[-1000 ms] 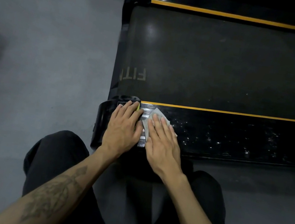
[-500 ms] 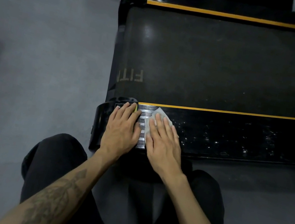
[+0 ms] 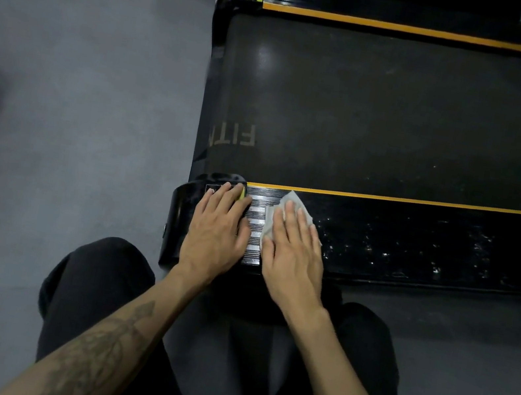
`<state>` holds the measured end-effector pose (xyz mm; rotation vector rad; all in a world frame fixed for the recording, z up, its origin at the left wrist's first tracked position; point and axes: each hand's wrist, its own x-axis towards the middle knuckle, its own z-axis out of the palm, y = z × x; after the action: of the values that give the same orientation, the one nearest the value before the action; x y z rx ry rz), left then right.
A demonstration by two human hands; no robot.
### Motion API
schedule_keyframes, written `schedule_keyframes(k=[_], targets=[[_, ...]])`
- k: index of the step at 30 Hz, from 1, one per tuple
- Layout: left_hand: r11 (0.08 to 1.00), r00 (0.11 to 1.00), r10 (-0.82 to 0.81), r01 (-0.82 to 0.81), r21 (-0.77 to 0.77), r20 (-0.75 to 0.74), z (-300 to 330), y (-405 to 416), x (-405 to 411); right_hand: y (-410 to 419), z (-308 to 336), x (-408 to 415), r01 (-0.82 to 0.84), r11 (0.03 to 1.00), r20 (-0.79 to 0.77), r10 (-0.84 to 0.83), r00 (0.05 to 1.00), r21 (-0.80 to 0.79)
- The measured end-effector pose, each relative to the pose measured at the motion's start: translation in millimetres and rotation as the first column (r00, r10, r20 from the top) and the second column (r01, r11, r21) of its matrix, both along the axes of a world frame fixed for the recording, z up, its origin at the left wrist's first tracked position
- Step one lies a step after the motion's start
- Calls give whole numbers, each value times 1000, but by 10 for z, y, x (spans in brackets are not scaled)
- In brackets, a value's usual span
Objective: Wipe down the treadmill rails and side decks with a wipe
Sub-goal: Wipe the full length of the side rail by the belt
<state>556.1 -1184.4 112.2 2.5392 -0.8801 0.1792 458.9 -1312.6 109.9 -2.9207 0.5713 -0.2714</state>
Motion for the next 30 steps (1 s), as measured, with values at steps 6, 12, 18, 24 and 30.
schedule_keyframes(k=[6,12,18,24,30], targets=[[1000,1000,-6,6,4,-16,-15,2,5,0,7,56,-167,985,-46,166,985,-31],[1000,1000,-4,4,-1,-9,-2,2,2,-85,-2,70,-45,999,-40,44,998,-19],[1000,1000,-12,13,3,-16,-8,-2,16,-43,6,113,-174,984,-69,171,983,-31],[1000,1000,-7,7,-4,-2,-23,-1,17,-163,-1,142,-69,997,-79,67,995,-32],[1000,1000,-4,4,-8,5,-25,-8,10,-76,35,160,-147,988,-122,140,983,-49]])
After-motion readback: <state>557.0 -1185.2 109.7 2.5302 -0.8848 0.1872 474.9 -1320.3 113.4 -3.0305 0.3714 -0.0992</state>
